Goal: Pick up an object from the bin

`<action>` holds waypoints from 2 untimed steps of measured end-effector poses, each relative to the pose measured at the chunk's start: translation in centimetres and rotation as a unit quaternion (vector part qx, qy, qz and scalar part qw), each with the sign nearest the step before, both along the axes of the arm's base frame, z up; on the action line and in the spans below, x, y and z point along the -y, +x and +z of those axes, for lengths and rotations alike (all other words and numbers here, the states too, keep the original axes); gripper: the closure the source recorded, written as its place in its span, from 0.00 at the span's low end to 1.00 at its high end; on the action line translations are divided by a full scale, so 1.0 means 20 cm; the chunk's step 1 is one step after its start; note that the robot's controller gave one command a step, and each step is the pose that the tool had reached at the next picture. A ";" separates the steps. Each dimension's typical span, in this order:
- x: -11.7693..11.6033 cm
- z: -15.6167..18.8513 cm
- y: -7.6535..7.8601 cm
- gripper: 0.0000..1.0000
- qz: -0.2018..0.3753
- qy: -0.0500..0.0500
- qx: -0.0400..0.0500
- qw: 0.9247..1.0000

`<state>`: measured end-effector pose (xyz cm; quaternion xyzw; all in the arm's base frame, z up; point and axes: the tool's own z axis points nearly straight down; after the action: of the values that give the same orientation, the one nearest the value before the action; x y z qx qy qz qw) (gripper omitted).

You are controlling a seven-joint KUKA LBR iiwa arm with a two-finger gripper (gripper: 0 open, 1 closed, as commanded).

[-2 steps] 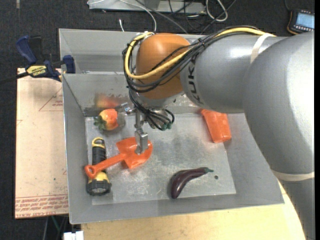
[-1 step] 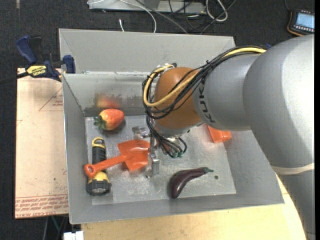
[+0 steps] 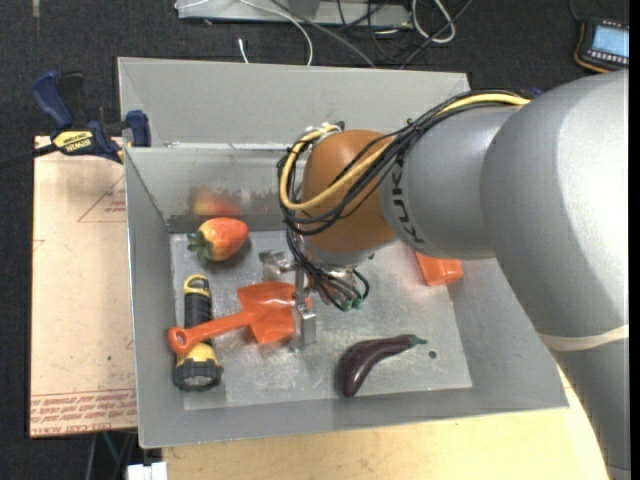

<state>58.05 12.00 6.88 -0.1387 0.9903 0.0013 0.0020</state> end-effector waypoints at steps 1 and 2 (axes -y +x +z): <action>-0.02 0.00 -0.01 1.00 0.024 0.001 -0.001 1.000; 0.00 0.01 -0.02 1.00 0.010 0.001 -0.001 1.000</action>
Offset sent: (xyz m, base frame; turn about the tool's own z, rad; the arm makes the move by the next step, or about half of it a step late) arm 0.0000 0.0000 0.0000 0.0000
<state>57.61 11.93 7.03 -0.1485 0.9889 0.0023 0.0013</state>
